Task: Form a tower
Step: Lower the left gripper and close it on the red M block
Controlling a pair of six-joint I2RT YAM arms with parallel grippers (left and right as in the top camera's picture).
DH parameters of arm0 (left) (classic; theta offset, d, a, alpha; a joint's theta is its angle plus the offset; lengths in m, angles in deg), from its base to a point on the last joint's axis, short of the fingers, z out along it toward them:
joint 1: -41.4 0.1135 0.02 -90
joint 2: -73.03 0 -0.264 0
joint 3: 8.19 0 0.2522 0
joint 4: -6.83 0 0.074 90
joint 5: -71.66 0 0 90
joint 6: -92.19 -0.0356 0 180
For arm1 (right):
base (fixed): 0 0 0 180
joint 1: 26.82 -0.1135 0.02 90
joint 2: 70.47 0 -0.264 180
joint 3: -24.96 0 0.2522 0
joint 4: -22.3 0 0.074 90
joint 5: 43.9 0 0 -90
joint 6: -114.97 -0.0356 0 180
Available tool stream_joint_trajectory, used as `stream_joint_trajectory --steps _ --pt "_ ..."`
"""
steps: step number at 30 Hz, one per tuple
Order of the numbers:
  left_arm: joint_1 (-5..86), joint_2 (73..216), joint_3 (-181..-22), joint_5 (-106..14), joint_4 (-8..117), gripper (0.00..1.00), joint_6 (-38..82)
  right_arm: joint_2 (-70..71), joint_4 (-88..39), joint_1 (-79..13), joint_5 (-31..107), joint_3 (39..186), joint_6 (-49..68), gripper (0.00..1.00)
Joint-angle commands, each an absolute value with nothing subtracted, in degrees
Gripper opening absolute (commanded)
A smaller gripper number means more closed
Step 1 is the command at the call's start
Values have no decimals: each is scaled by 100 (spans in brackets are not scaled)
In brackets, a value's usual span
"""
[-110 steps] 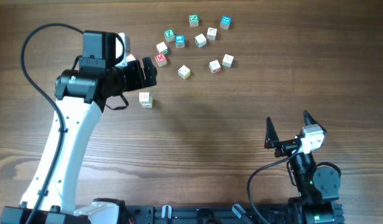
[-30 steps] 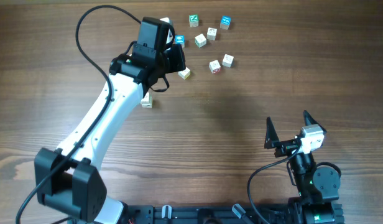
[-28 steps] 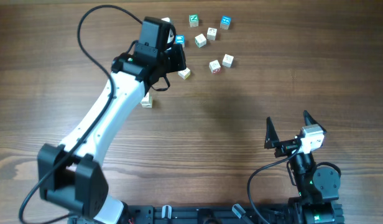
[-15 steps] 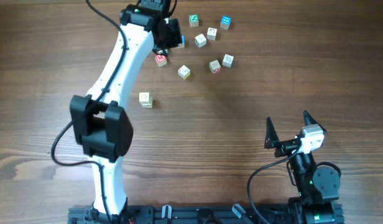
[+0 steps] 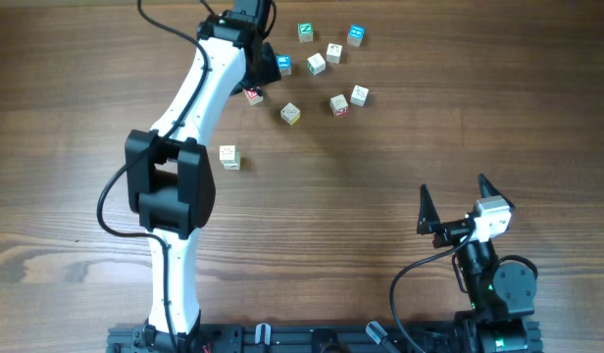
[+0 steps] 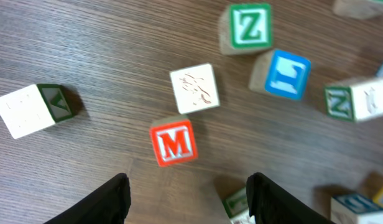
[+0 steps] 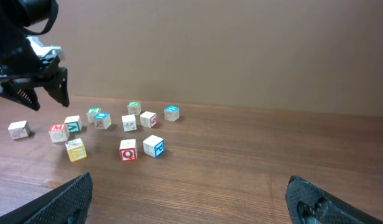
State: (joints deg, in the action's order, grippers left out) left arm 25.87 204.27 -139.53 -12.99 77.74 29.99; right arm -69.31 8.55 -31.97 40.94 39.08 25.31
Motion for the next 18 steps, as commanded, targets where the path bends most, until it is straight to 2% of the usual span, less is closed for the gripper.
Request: stream_joint_trajectory --steps 1,8,18 --pt "2703 20765 -13992 -1179 7758 61 3186 -6955 886 -3177 4006 3902 2609 100" --pt "2716 21010 -13992 -1181 7529 60 3186 -6955 888 -3177 4004 3902 2611 100" --pt "2712 21202 -13940 -1181 7503 47 3184 -6955 886 -3177 4004 3902 2609 100"
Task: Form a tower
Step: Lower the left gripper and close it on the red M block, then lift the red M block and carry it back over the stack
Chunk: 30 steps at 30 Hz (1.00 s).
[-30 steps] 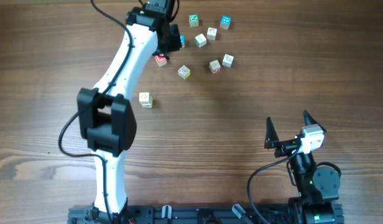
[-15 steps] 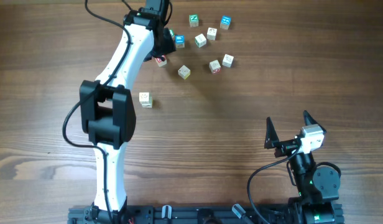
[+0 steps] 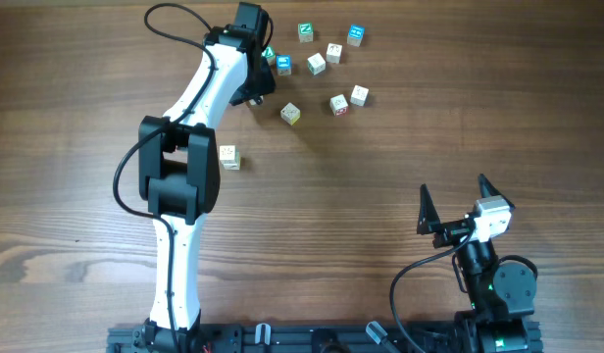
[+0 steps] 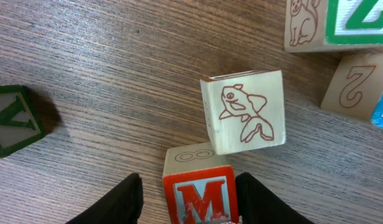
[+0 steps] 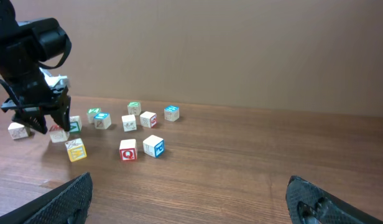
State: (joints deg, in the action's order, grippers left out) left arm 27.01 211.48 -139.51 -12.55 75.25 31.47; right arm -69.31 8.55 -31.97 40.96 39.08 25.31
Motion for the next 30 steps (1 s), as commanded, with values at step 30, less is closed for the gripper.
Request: stream_joint_trajectory --steps 30 --pt "2716 17780 -13940 -1229 10136 29 2502 -6955 888 -3177 4006 3902 2609 100"
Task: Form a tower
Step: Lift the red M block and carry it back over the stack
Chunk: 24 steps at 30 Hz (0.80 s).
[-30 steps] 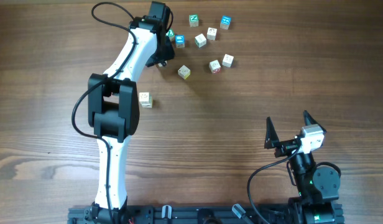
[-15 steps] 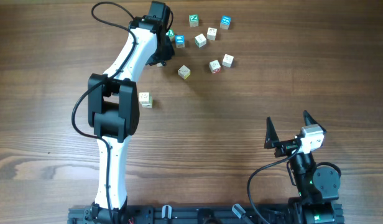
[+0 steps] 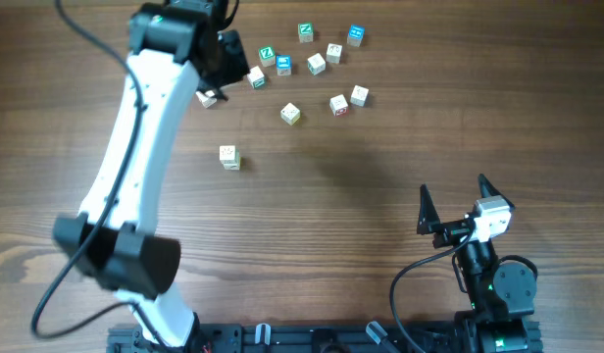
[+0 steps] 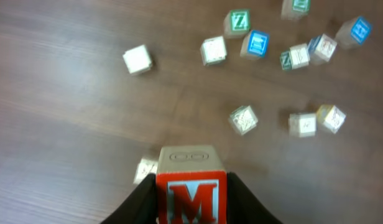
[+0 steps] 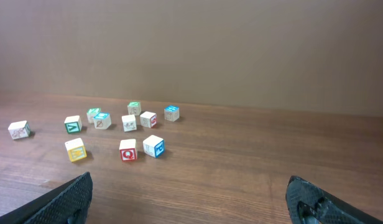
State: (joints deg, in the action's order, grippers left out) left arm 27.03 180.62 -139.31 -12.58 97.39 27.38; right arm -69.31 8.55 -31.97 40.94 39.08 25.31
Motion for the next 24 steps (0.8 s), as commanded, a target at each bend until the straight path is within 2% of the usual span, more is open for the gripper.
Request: stream_joint_trajectory --steps 1,3,7,10,14,24 --pt "2716 17666 -13940 -1227 10491 31 2487 -6955 886 -3177 4004 3902 2609 100" --pt "2716 17607 -13940 -1227 10991 32 2489 -6955 886 -3180 4006 3902 2611 100" --pt "2701 17609 -13787 -1229 11621 24 2489 -6955 888 -3177 4004 3902 2611 100" --pt "2701 17609 -13507 -1227 11664 28 2489 -6955 886 -3177 4006 3902 2611 100" --pt "2701 17609 -12976 -1229 11470 28 2489 -6955 888 -3177 4004 3902 2611 100" --pt "2506 17611 -11540 -1330 9992 27 2487 -6955 886 -3177 4004 3902 2611 100"
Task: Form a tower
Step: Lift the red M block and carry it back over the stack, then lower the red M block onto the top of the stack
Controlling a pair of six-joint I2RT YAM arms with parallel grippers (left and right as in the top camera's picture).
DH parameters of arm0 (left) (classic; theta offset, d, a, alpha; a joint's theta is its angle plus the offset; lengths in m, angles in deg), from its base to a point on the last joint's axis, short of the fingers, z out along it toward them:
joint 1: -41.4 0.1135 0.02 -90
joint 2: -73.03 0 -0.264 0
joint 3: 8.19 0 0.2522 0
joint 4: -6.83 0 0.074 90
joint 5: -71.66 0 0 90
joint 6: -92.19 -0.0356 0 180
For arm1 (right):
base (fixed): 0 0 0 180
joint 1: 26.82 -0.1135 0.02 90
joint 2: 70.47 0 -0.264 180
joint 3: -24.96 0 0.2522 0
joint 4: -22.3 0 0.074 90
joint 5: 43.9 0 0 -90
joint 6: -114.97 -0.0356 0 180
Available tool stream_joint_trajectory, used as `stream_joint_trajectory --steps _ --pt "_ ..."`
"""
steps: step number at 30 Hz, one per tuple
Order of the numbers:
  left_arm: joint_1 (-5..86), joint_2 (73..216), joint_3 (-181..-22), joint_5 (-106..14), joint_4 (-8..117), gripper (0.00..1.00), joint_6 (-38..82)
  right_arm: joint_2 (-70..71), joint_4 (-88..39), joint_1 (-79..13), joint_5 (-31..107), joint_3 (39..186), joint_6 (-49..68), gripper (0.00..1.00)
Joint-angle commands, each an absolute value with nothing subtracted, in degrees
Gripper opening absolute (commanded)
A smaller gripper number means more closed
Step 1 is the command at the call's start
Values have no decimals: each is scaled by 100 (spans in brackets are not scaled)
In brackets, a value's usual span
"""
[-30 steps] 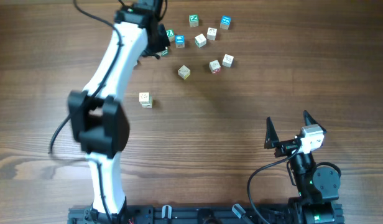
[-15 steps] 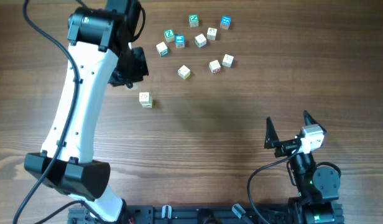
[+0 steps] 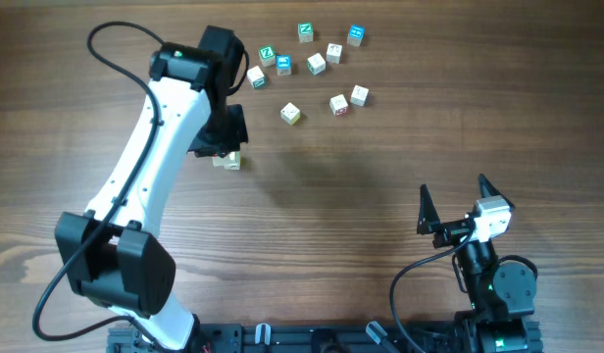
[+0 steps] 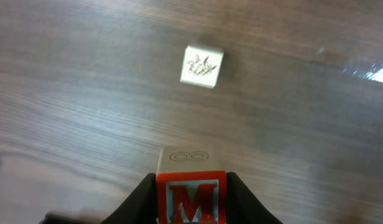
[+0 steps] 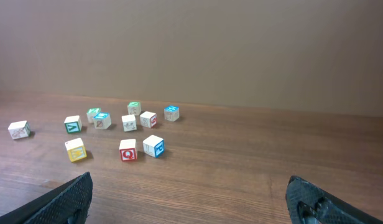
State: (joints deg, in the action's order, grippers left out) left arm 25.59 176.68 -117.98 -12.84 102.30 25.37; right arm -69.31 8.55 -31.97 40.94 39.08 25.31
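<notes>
A red M block [image 4: 191,167] sits between the jaws of my left gripper [image 4: 191,200], which is shut on it and holds it above the table. Just ahead of it on the wood lies a lone white block with a line drawing [image 4: 202,65]. From overhead, the left gripper [image 3: 221,140] hangs over this lone block [image 3: 230,162] and partly covers it. Several more letter blocks [image 3: 316,63] lie scattered at the far side. My right gripper [image 5: 193,205] stands open and holds nothing, near the front right [image 3: 453,210].
The loose blocks include a yellow one [image 3: 290,113], a red Q block [image 5: 127,149] and a blue-faced one [image 5: 153,146]. The left arm [image 3: 155,167] stretches from the front edge across the table's left half. A plain wall rises behind the table.
My left gripper, still shut on the red M block, has moved from beside the far cluster to above the lone white block nearer the table's middle. The right arm has not moved.
My left gripper was open above the red M block at the cluster's left edge. Then its jaws stood on either side of that block. Then it was shut on the block and raised high over the table, and now holds it over the lone white block.
</notes>
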Motion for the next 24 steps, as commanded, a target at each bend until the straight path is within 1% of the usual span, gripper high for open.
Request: stream_joint_trajectory --steps 1,3,4,5,7,10,14,18,20,21,22,24 --pt "2506 17611 -11494 -1330 9903 27 2435 -6955 888 -3177 4004 3902 2609 100" --pt "2506 17611 -11446 -1332 9743 32 2185 -6955 886 -3177 4006 3902 2609 100" --pt "2506 17609 -11446 -1332 9730 32 2144 -6955 886 -3177 4006 3902 2611 100" --pt "2506 17611 -11446 -1332 9732 25 2028 -6955 886 -3177 4006 3902 2609 100" --pt "2515 17609 -11446 -1373 9675 16 1755 -6955 888 -3177 4004 3902 2611 100" --pt "2635 17609 -11444 -1736 9461 14 1340 -6955 886 -3177 4004 3902 2609 100" --pt "2908 17609 -11442 -1915 9194 14 1278 -6955 888 -3177 4004 3902 2611 100" --pt "3131 17609 -11439 -2195 9070 14 741 -6955 888 -3177 4006 3902 2609 100" --pt "3158 17609 -11367 -2243 9011 17 531 -6955 888 -3177 4004 3902 2611 100" --pt "3158 17609 -11216 -2241 8878 22 520 -6955 886 -3180 4004 3902 2609 100" --pt "3155 17609 -11096 -2243 8801 24 522 -6955 886 -3180 4006 3902 2609 100" --pt "3158 17609 -10939 -2237 8692 24 555 -6955 886 -3177 4006 3902 2609 100"
